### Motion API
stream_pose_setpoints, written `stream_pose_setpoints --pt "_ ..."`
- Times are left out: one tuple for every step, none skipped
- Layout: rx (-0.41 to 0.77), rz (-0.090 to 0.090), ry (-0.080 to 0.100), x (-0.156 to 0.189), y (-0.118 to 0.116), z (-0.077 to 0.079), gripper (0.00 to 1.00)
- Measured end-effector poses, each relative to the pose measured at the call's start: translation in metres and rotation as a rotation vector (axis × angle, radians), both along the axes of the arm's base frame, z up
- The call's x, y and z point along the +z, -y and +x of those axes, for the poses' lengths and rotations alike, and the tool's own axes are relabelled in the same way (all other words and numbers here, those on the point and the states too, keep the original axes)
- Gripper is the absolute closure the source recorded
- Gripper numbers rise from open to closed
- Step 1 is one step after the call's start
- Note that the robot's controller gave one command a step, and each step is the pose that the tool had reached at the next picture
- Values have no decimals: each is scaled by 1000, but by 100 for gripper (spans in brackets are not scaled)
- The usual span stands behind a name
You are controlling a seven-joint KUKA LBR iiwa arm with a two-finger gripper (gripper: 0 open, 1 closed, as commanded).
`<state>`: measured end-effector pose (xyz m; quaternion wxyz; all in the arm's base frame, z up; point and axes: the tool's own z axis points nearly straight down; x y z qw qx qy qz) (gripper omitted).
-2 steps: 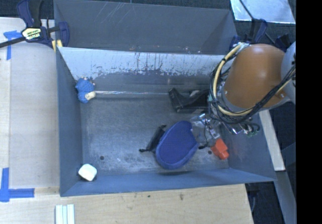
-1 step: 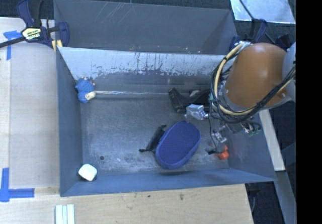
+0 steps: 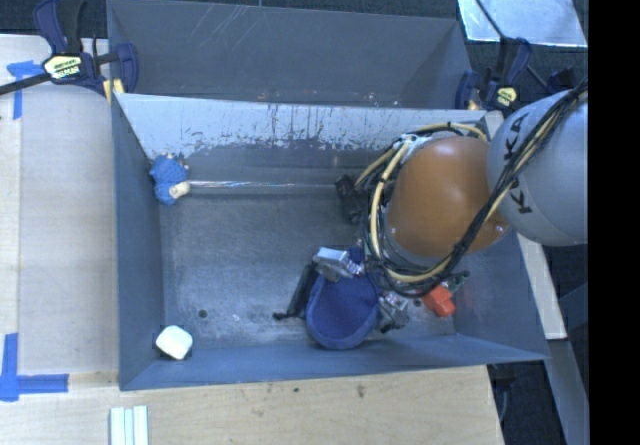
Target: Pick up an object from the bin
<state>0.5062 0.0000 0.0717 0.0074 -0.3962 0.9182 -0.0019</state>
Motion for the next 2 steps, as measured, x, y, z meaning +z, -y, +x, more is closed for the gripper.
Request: stream_pose_setpoints --pt "0 -1 2 2 1 1 100" --pt "314 -7 6 3 -17 8 100"
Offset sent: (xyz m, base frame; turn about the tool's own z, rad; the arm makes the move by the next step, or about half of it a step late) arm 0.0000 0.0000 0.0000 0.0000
